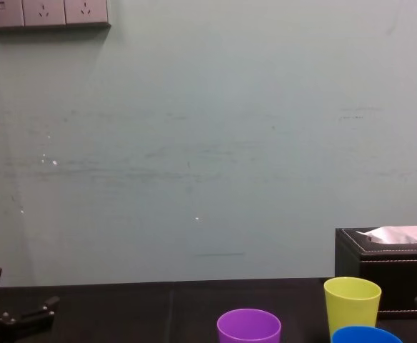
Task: Stack the three plastic cups sequentially using one hand.
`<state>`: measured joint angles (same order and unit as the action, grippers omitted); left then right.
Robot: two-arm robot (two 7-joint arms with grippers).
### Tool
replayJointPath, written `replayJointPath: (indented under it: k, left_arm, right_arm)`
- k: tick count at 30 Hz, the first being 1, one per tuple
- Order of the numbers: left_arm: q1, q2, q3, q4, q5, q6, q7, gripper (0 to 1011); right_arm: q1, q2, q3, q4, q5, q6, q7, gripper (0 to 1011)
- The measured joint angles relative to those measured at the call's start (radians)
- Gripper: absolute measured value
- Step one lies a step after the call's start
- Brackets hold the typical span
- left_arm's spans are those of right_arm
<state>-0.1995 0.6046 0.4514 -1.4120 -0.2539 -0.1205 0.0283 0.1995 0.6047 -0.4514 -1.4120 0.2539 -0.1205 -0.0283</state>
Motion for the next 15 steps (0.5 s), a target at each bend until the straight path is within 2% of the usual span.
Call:
replayJointPath:
  k: [15]
  left_arm:
    - [0.0, 0.0, 0.0, 0.0, 0.0, 0.0, 0.0, 1000]
  right_arm:
    - [0.0, 0.0, 0.0, 0.0, 0.0, 0.0, 0.0, 1003]
